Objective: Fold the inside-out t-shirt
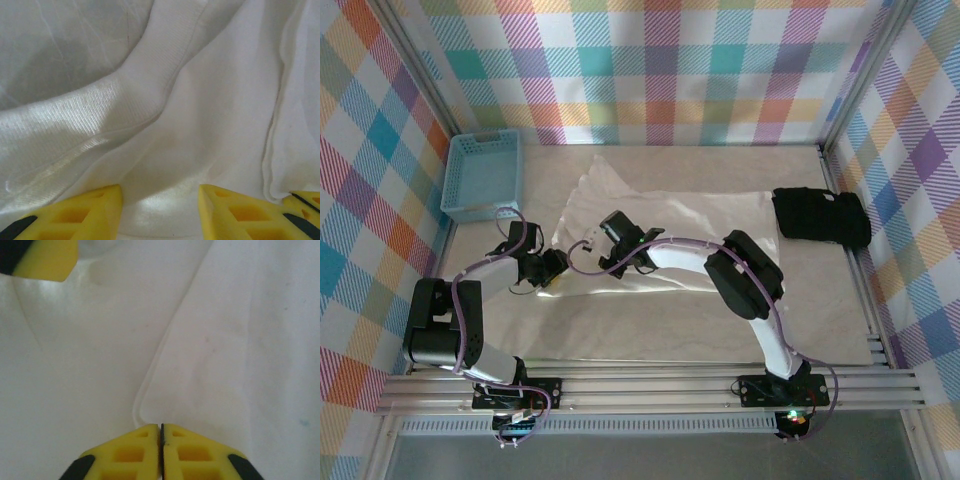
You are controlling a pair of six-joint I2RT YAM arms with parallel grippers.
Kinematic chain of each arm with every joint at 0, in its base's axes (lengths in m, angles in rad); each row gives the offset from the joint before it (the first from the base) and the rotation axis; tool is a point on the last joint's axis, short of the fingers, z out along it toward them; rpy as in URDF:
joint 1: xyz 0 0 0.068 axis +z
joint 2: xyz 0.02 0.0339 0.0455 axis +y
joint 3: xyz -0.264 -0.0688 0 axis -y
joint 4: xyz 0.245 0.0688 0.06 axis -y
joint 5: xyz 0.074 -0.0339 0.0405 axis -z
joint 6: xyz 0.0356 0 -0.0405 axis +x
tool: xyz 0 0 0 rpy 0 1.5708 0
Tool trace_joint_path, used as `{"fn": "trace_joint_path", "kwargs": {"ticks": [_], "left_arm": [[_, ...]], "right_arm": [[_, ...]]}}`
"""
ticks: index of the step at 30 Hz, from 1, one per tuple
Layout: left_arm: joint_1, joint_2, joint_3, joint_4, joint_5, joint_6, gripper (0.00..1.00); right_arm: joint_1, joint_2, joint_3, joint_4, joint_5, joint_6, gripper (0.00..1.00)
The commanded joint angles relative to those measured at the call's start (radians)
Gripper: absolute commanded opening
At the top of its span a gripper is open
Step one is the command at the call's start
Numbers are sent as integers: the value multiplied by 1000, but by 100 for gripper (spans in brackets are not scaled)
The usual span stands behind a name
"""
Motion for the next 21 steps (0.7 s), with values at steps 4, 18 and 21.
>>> {"fn": "trace_joint_path", "kwargs": {"ticks": [4, 18, 21], "left_arm": [[12, -6, -35, -31, 0, 13, 45], [11, 4, -27, -33, -10, 27, 46], [13, -7, -13, -46, -15, 29, 47]], "right_arm": [[-80, -97, -38, 81, -19, 174, 0], [-314, 97, 226, -276, -62, 582, 36], [-321, 51, 193, -268, -74, 557, 43]]}}
